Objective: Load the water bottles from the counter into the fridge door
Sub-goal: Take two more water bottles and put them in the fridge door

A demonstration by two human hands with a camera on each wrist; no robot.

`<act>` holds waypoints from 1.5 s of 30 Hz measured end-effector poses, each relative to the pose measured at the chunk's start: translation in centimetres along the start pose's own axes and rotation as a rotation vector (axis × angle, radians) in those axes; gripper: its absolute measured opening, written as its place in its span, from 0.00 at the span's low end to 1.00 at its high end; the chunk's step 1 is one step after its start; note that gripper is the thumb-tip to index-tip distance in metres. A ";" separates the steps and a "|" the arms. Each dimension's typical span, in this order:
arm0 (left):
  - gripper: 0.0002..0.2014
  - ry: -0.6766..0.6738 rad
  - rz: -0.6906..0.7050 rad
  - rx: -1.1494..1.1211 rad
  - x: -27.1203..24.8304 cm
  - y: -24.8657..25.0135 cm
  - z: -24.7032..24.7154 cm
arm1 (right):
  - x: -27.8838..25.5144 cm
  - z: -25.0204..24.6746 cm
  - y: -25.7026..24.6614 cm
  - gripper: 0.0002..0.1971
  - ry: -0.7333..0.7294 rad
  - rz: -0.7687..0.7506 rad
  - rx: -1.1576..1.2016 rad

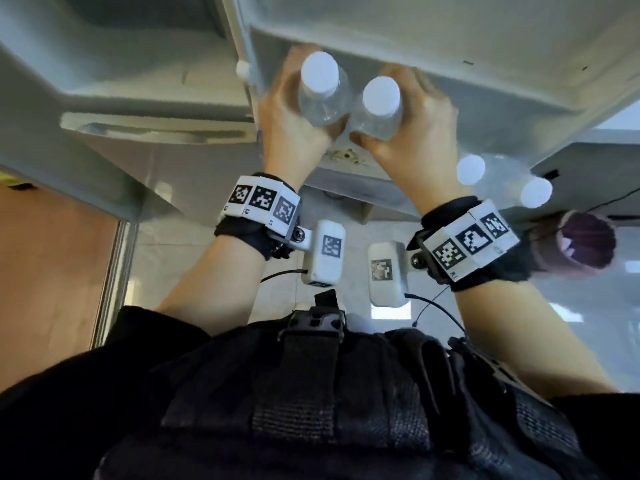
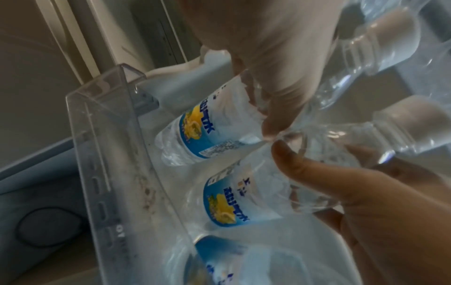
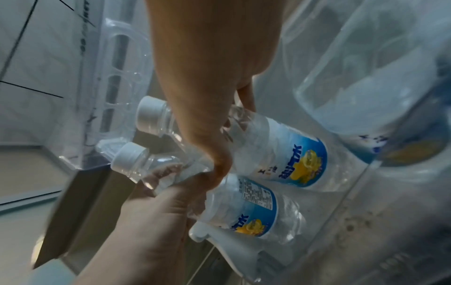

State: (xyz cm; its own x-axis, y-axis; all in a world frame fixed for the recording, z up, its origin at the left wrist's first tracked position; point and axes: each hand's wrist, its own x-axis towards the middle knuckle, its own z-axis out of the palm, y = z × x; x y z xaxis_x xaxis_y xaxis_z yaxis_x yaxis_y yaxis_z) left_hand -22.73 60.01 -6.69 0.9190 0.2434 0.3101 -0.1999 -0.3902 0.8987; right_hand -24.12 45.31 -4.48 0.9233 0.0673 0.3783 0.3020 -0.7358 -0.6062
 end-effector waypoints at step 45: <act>0.08 -0.087 0.431 0.047 -15.9 10.6 9.2 | -15.8 -14.6 6.2 0.07 0.158 0.035 0.026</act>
State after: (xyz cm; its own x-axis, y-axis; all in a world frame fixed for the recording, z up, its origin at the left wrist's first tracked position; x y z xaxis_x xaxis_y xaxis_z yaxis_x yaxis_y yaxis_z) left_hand -36.34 43.88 -4.94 0.7808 -0.0252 0.6242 -0.5572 -0.4801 0.6776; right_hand -40.32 29.84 -3.99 0.8851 -0.0668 0.4607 0.2778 -0.7183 -0.6379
